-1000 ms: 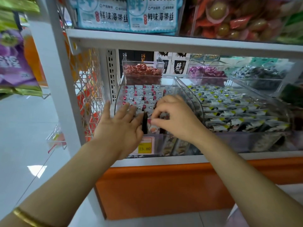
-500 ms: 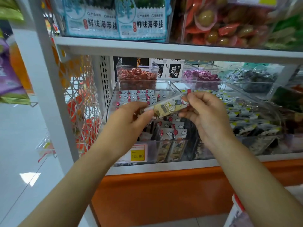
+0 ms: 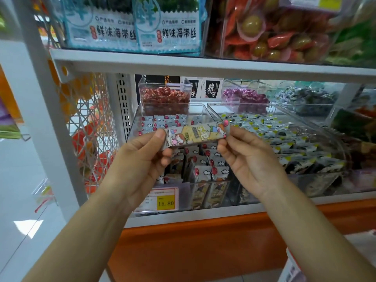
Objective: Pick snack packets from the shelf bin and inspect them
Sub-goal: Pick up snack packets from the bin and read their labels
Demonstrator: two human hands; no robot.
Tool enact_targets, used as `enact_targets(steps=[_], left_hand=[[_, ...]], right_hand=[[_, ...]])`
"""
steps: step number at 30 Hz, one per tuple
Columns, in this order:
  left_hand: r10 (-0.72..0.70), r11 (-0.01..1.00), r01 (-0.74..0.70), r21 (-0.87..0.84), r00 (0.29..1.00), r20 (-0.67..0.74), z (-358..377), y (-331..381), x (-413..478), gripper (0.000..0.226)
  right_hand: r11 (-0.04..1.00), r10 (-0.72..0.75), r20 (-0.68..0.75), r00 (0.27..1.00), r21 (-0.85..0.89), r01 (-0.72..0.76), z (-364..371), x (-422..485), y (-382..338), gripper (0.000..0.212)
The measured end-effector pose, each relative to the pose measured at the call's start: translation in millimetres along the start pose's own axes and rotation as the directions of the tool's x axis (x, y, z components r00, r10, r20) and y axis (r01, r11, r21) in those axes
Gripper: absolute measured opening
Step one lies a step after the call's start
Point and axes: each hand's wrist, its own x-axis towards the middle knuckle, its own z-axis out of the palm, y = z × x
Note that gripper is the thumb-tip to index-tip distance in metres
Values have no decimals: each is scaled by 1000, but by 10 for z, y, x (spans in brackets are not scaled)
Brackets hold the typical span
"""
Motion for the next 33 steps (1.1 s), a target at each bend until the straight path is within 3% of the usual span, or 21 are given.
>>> enact_targets(steps=[3,5,8,14,17,24,29,33], left_hand=[[82,983,-82,166,997,8,-35,-38,3,21],[153,949,-157,271,988,39,-62,-45,11,24],[136,952,-157,264,986,94,-64,-35,-5,22],[215,881,-237,409,972,100,-63,-43,-15,33],[236,845,-268,462,963,127,-69,-43,-13,29],[280,727,-333,600,942,184,-10,-43,-32,26],[254,717,-274,641,959,126,25,-69,-5,10],[243,725,-271,633,961,133,24,2,0,19]], right_hand=[[986,-66,19,998,-155,68,2,-23,8,13],[953,-124,43,991,-275,131,-5,-30,9,19],[887,-213,69,975,-405,222,-15,-25,34,6],[881,-176,122,977,-423,211,-12,3,30,9],[824,-206,154,966,-505,256,-22,-10,29,13],[723,-342,76,937,-615,314,7,-22,32,24],[533,-406,245,880,-719,446,25,-64,47,19],[518,-391,299,871,-710,476,7,-60,29,17]])
